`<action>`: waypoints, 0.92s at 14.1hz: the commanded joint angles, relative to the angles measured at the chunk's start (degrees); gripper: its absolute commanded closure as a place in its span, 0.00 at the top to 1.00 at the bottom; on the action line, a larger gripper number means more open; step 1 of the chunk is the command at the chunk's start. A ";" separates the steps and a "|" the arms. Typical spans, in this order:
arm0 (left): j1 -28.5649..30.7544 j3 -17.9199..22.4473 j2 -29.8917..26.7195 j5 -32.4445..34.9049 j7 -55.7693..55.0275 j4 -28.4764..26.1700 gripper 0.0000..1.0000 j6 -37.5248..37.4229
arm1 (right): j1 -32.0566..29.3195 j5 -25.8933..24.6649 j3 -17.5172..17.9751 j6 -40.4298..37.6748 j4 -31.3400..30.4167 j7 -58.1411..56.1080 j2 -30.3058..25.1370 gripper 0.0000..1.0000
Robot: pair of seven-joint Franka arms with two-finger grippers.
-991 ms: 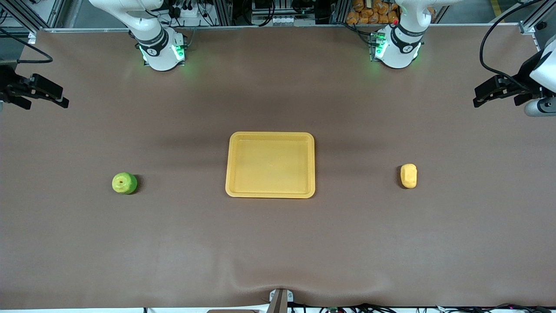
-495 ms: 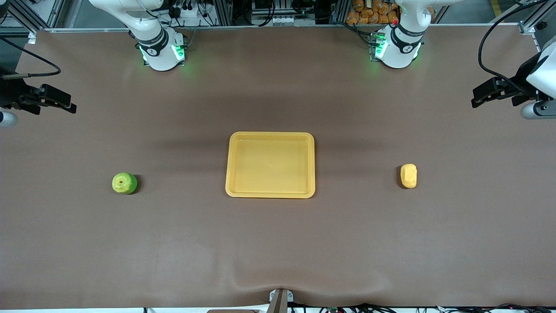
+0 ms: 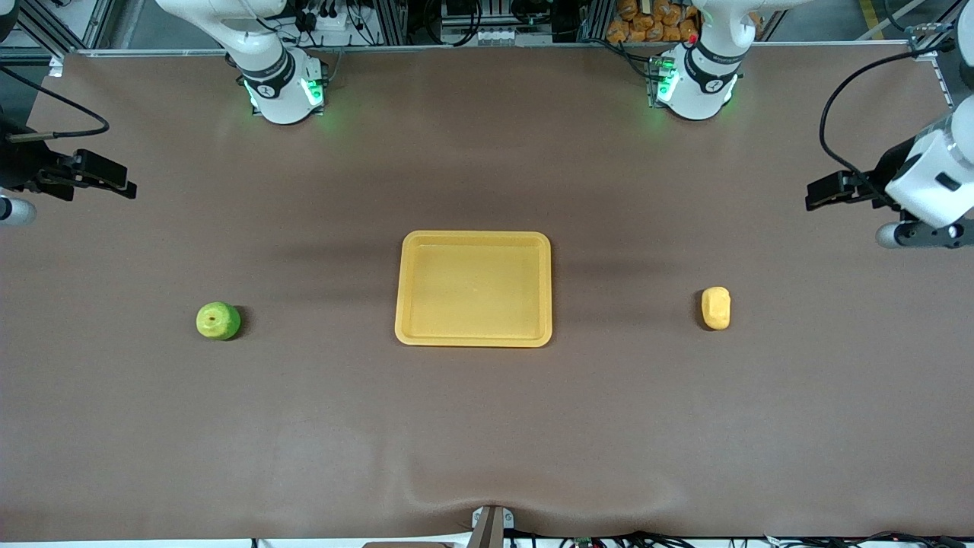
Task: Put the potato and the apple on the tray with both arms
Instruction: 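Reach the left gripper down toward the yellow potato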
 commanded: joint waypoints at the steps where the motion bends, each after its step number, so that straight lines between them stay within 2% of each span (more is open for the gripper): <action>1: 0.23 -0.12 -0.10 0.35 0.91 -4.90 1.00 6.62 | -0.50 -0.72 0.34 -0.91 1.01 0.54 0.22 1.00; 8: 0.23 0.06 0.24 0.35 -0.23 -19.32 1.00 26.57 | -0.68 -0.72 0.34 -0.83 0.93 0.81 0.22 1.00; 13: 1.81 -0.03 4.63 0.26 -0.58 -21.54 1.00 33.00 | -0.68 -0.72 0.34 -0.48 1.01 0.72 0.30 1.00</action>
